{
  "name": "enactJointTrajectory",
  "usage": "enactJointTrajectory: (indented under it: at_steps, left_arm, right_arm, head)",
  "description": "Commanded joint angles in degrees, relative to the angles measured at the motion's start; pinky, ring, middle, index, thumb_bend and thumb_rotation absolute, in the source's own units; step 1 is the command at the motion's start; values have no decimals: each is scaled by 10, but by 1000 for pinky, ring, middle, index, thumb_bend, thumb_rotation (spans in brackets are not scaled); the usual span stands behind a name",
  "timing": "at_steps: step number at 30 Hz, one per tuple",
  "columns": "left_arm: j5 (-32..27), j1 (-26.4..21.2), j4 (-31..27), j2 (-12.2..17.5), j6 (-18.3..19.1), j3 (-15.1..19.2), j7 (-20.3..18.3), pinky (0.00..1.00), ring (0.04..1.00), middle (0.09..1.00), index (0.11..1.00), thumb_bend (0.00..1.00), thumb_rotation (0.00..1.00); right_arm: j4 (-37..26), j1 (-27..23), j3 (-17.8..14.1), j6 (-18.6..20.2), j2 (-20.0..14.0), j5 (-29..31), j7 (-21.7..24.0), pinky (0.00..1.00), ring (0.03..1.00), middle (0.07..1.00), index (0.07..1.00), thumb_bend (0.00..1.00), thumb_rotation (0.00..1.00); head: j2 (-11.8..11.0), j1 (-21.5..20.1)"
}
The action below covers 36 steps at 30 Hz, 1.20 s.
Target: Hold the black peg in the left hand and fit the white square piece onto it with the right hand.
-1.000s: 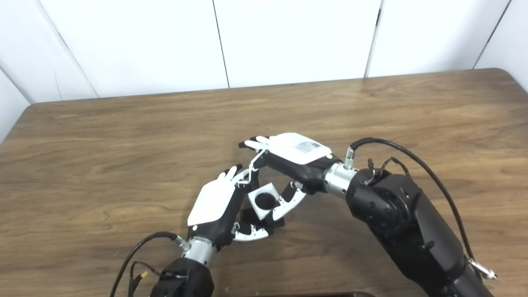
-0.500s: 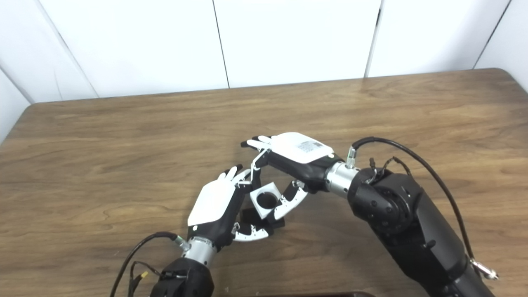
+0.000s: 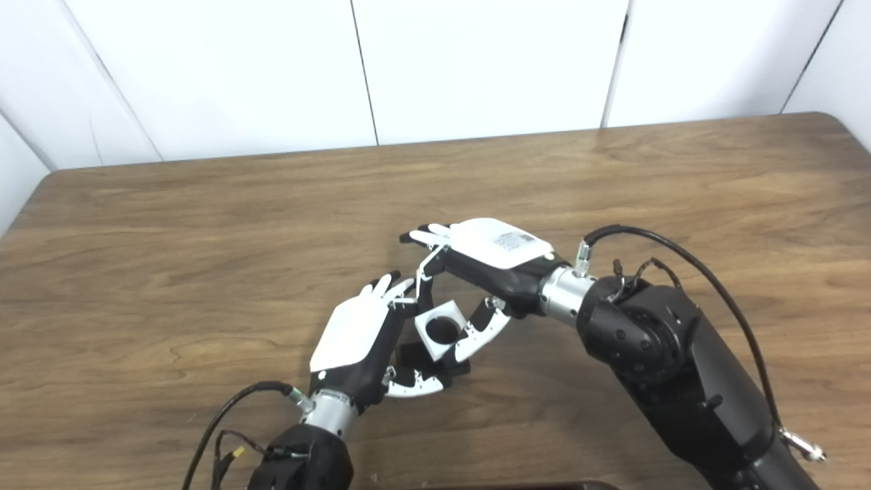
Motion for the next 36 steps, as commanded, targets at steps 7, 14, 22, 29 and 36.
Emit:
enactJointTrajectory:
  at_steps: [7, 14, 22, 29, 36]
  left_arm:
    - [7, -22, -6, -16, -4, -2, 12, 1000, 1000, 918, 492, 520, 64]
    - [8, -23, -7, -17, -1, -1, 8, 1000, 1000, 922, 492, 519, 63]
    - [8, -23, -12, -16, -2, 0, 6, 1000, 1000, 922, 492, 520, 61]
    - [8, -22, -21, -17, 0, 2, 2, 1000, 1000, 922, 492, 520, 61]
    - [13, -21, -21, -14, -2, 3, 0, 1000, 1000, 925, 492, 520, 64]
  right_arm:
    - [0, -15, -10, -16, -7, 12, -7, 1000, 1000, 973, 493, 522, 163]
    - [0, -16, -6, -11, -4, 10, -4, 1000, 1000, 969, 493, 522, 164]
    - [5, -18, -4, -18, -4, 10, -7, 1000, 1000, 971, 493, 522, 163]
    - [9, -17, -6, -17, -8, 11, -7, 1000, 1000, 969, 494, 522, 162]
    - [7, -17, -7, -6, -10, 10, 1, 1000, 1000, 964, 608, 766, 301]
  head:
    - [5, 11]
    - [5, 11]
    - [5, 5]
    - [6, 4]
    - [6, 4]
